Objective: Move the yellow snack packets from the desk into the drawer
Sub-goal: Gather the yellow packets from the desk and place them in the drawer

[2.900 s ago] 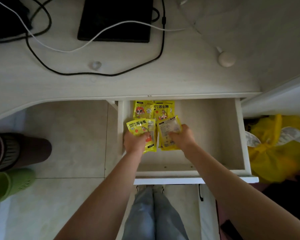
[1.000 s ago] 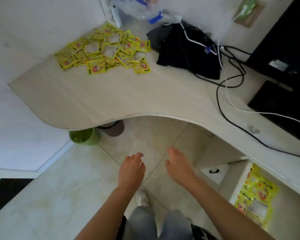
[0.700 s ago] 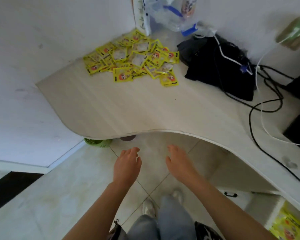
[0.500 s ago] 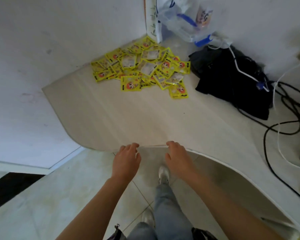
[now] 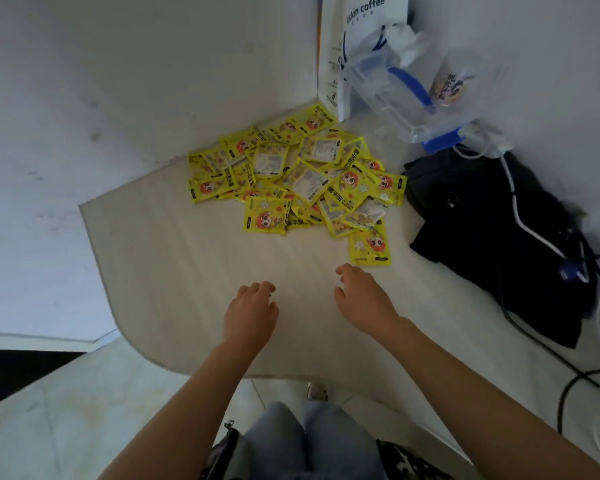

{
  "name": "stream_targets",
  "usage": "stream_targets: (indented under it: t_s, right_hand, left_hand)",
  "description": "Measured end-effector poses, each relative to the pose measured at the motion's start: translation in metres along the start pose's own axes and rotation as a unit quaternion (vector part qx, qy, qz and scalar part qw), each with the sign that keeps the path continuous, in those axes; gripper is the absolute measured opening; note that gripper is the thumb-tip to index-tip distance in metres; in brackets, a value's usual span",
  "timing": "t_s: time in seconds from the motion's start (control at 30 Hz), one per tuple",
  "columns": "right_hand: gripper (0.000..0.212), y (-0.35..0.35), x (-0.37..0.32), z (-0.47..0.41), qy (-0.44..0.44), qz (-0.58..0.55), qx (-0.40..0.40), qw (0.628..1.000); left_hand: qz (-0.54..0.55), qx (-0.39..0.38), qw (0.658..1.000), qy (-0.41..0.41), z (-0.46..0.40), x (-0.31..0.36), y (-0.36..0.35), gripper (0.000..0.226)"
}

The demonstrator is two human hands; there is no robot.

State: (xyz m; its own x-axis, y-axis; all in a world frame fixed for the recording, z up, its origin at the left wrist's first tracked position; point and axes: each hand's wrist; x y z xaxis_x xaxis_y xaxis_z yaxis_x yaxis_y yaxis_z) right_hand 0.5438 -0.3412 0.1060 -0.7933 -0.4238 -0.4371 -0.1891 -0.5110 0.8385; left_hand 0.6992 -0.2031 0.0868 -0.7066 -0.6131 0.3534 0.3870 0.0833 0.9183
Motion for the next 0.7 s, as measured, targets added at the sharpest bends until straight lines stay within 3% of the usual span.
stream_targets:
  t_s: [0.3,0.43,0.7]
  right_hand:
    - [0.038,0.021,0.006,-0.064,-0.035,0.032,0.004,0.999]
    - [0.046,0.024,0.01,-0.08,-0.107,0.048,0.047,0.992]
    - [0.065,0.025,0.019,-0.111,-0.264,0.005,0.047,0.963]
  left_hand:
    - [-0.065,-0.017,0.995,-0.07,-0.093,0.007,0.019,0.037]
    - [-0.072,-0.02,0.993,-0.092,-0.139,0.01,0.03,0.045]
    - [-0.067,-0.063,0.991,-0.1,-0.199,0.013,0.033,0.063]
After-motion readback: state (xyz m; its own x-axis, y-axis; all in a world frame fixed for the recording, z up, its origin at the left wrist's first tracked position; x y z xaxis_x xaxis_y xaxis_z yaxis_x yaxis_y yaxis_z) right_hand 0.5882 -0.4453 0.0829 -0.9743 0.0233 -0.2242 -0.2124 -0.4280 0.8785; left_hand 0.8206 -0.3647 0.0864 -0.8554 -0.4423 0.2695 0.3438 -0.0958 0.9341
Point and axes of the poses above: each hand's wrist, its own z-axis away from the middle knuckle, its own y-axis out of the back of the hand, x = y × z, and after that the axes turned 5 degrees about x, right-handed
